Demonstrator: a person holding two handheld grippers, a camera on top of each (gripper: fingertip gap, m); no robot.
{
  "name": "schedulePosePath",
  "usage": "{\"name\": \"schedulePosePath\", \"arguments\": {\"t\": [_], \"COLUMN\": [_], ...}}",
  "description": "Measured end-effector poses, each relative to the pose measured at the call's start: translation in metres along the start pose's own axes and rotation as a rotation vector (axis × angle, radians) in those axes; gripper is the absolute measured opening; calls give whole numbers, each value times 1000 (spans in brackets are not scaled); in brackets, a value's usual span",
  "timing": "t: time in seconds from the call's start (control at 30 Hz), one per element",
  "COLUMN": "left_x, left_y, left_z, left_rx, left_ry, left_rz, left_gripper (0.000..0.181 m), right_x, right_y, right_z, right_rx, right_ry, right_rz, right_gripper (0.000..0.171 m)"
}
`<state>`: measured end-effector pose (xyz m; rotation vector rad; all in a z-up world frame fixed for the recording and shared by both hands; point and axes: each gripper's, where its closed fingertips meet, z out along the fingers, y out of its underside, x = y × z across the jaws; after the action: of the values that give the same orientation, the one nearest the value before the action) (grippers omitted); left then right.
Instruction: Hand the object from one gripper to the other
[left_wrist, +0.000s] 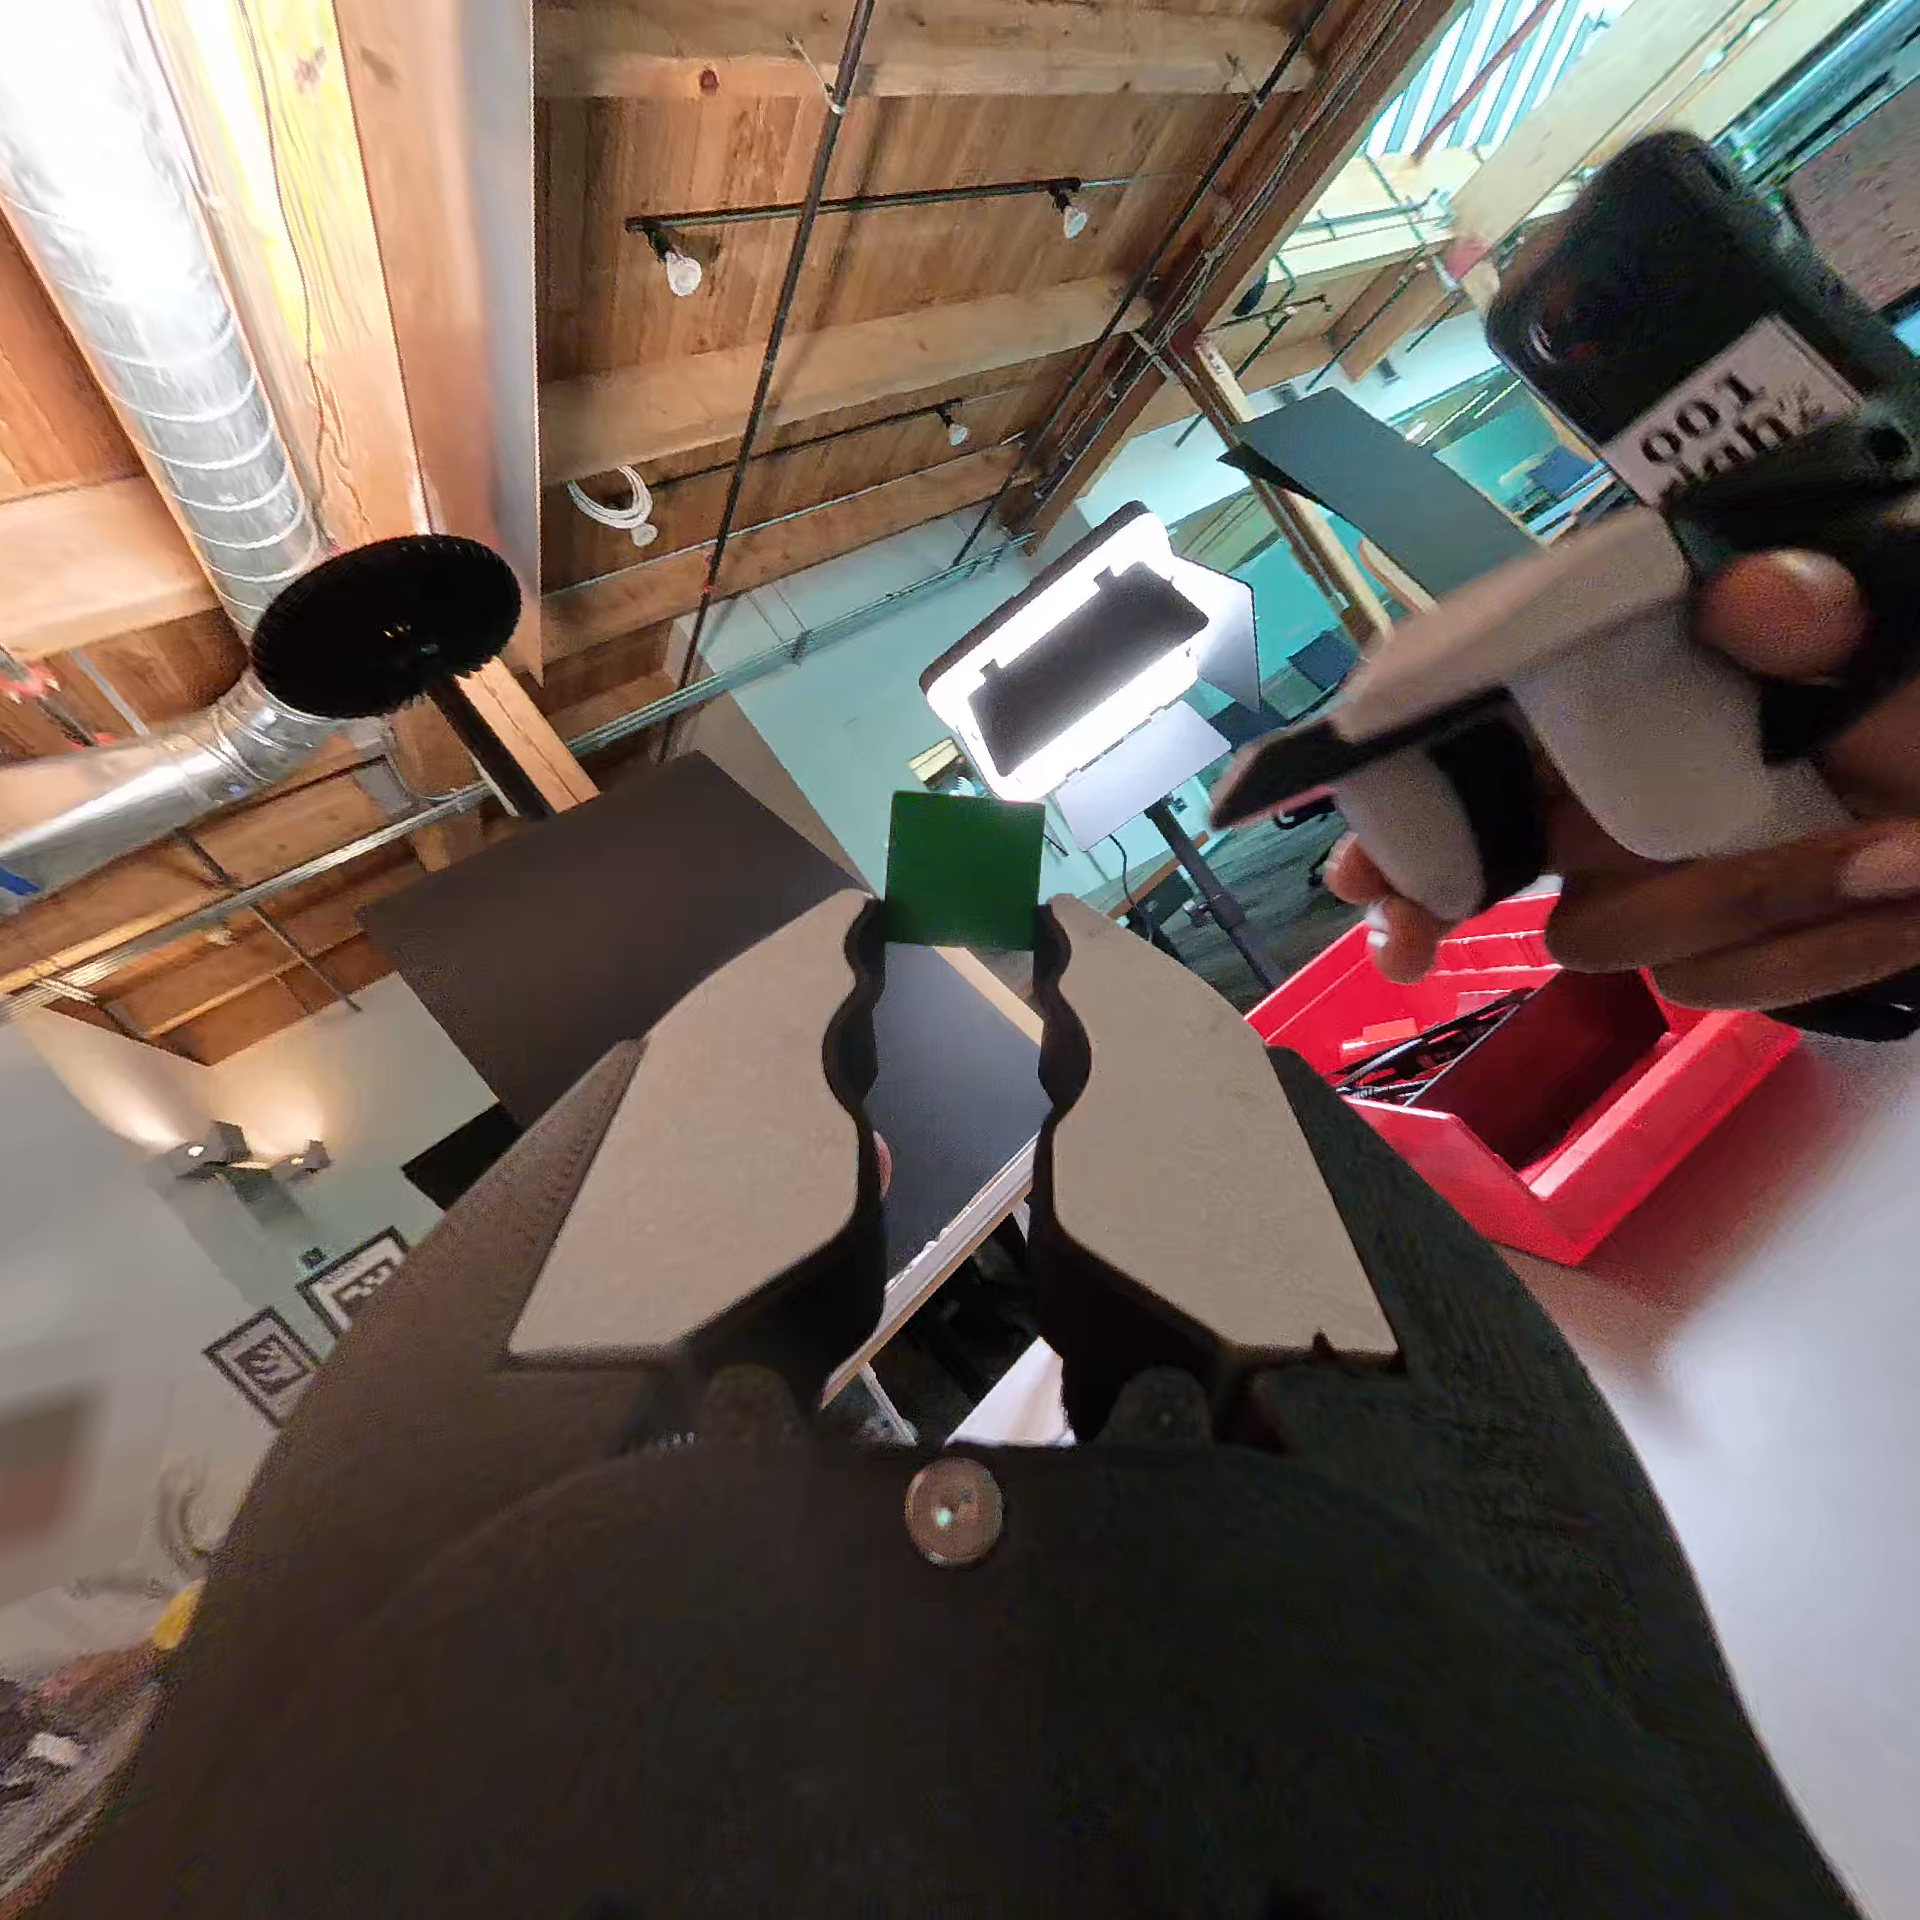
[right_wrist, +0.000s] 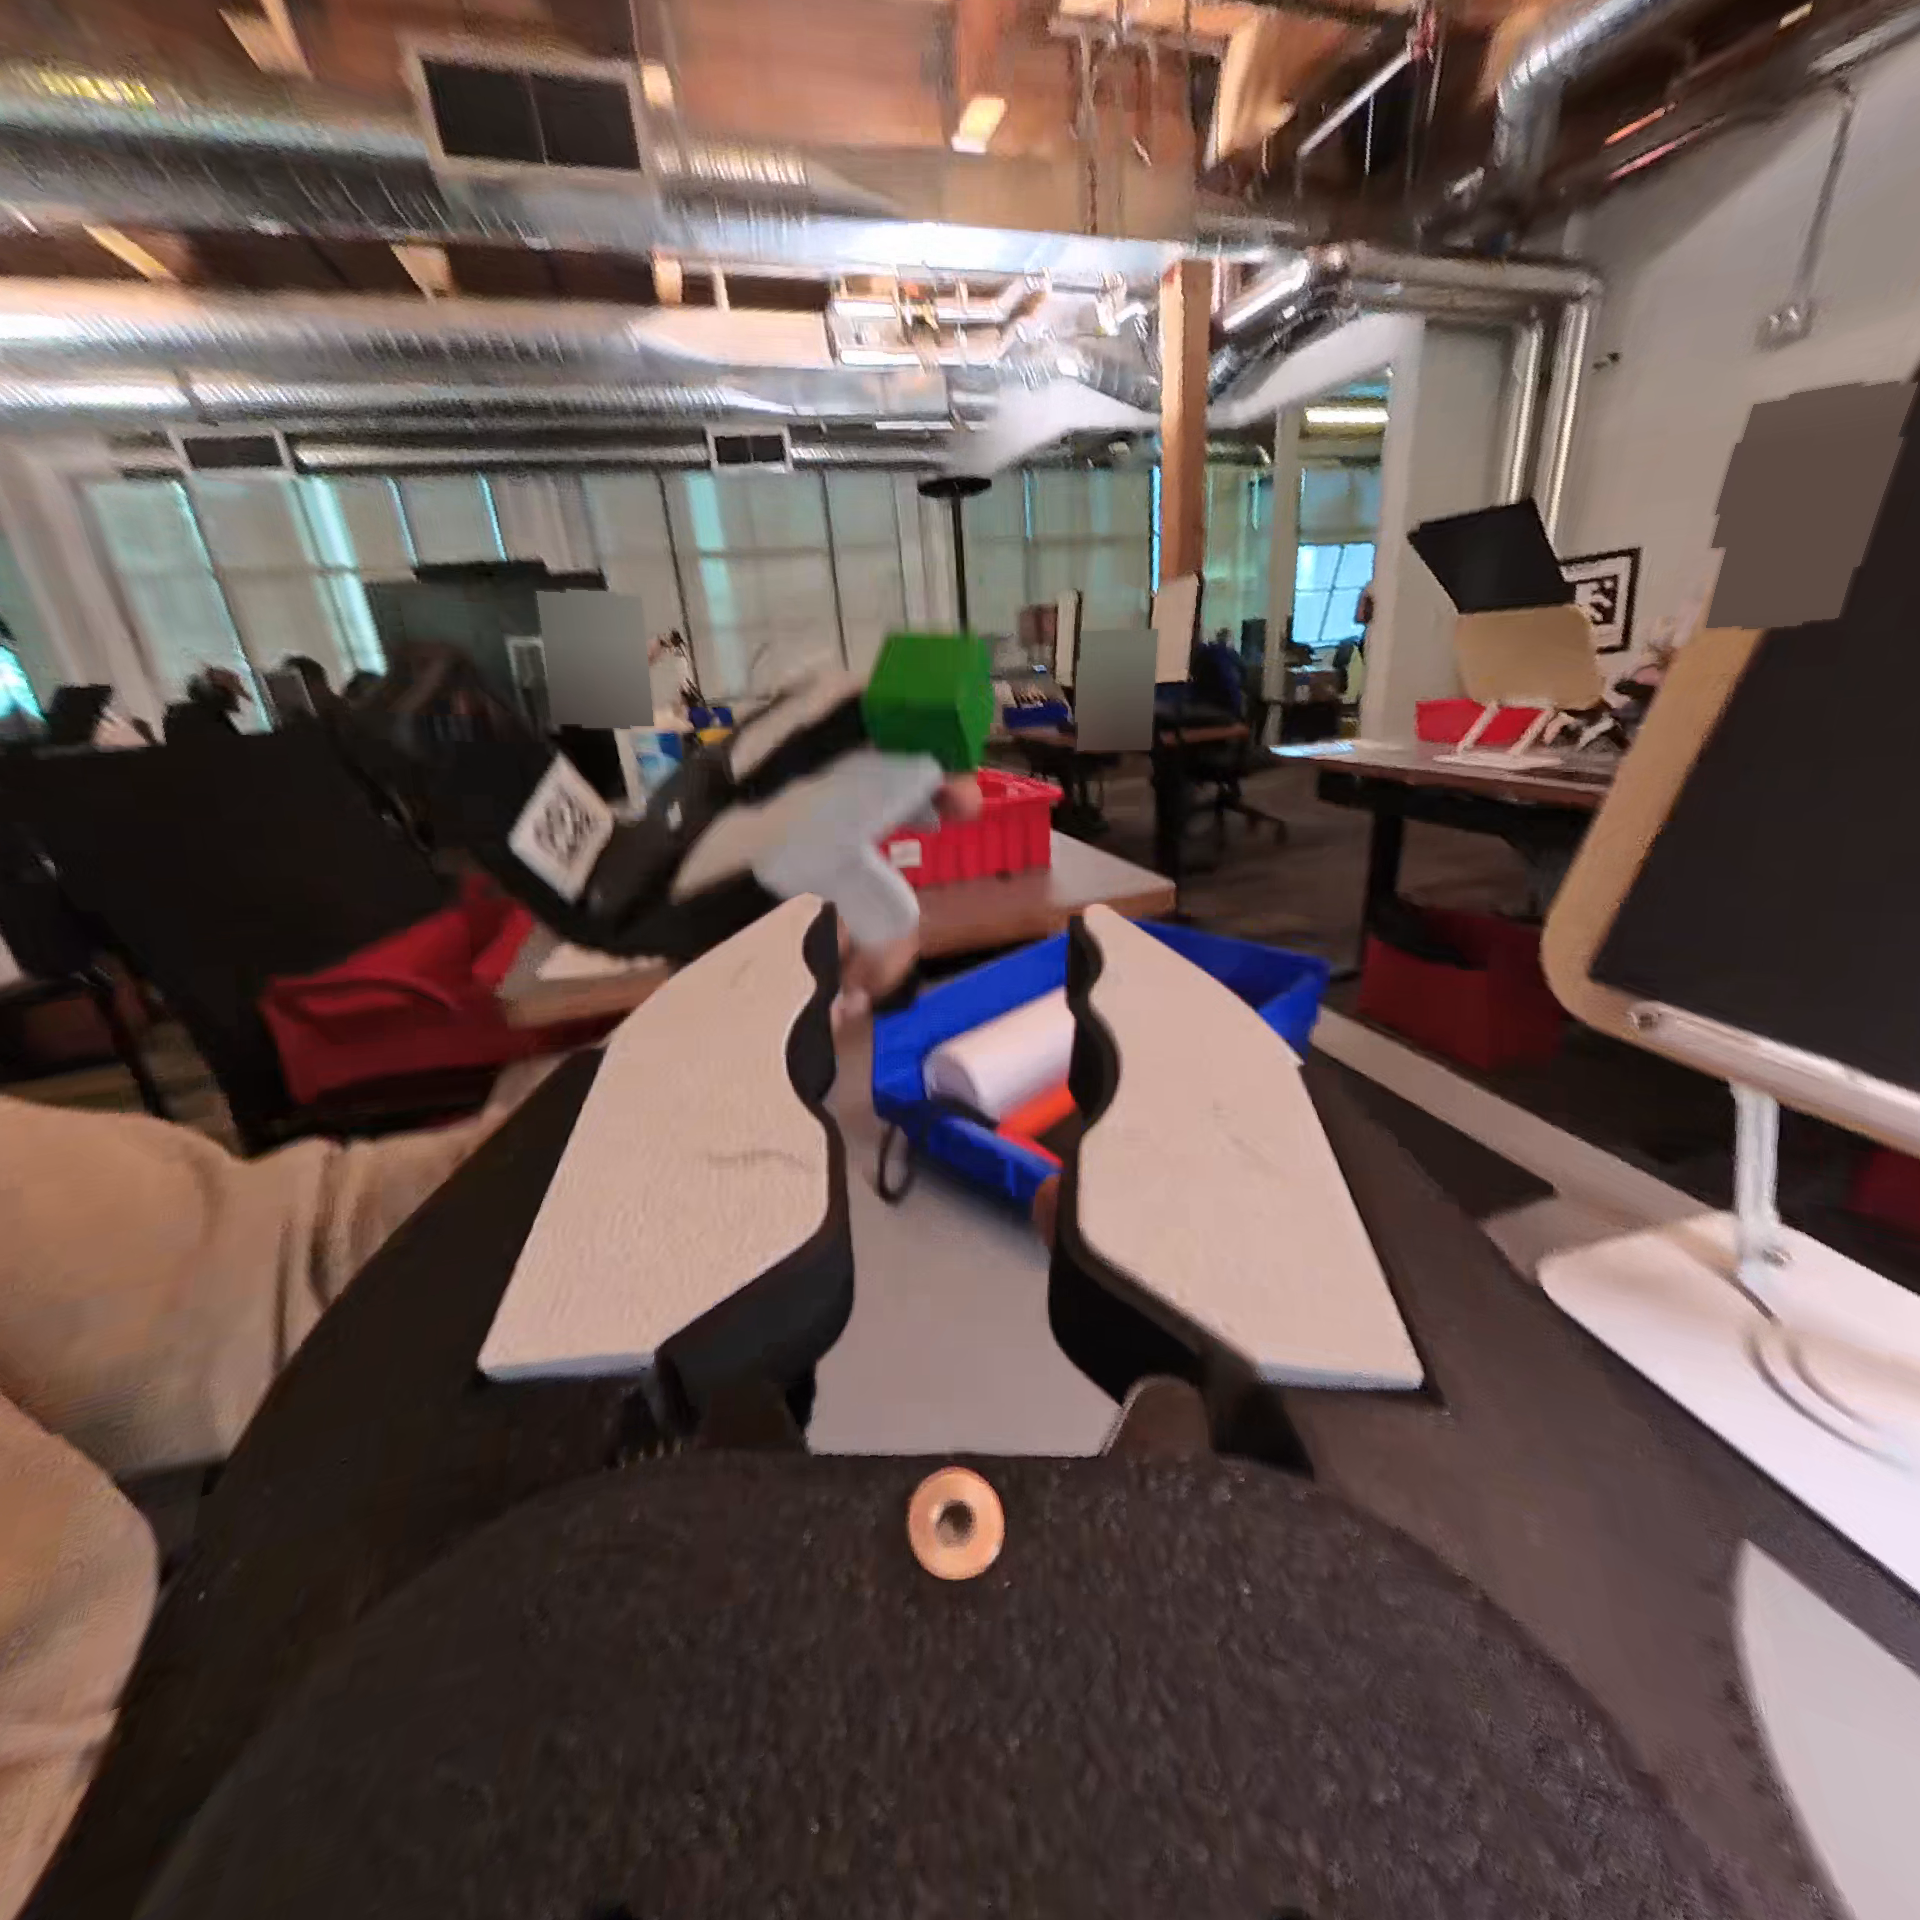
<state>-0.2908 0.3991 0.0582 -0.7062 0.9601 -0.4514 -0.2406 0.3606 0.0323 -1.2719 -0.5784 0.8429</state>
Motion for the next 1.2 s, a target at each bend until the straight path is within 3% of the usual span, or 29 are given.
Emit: {"name": "schedulePosePath", "arguments": {"t": [0.1,0.23,0.3,0.37,0.53,0.7,0.83,0.93,1.03,1.2], "left_x": [24,48,57,62,62,68,86,91,89,57], "left_y": [-2,10,17,20,20,23,18,23,29,40], "left_z": [7,9,10,10,9,10,10,11,9,9], "left_rx": [-12,-57,-63,-57,-21,-95,-122,-158,-181,-172], "left_ry": [2,30,55,93,271,500,641,630,606,335], "left_rz": [62,117,128,87,-389,-1007,-1222,-1225,-1097,-665], "left_gripper": [27,28,27,27,34,48,52,28,28,28], "right_x": [-3,1,5,8,20,15,11,7,7,18], "right_y": [-16,14,15,20,7,6,21,36,43,28], "right_z": [13,24,21,18,-4,-20,-12,-4,0,-11], "right_rx": [7,-110,-65,-83,-85,-77,-133,-198,-224,-195], "right_ry": [62,139,149,115,115,120,181,199,201,84], "right_rz": [-28,-102,-109,-97,-296,-706,-1015,-1199,-1211,-579], "right_gripper": [47,48,28,28,28,28,28,28,27,36]}}
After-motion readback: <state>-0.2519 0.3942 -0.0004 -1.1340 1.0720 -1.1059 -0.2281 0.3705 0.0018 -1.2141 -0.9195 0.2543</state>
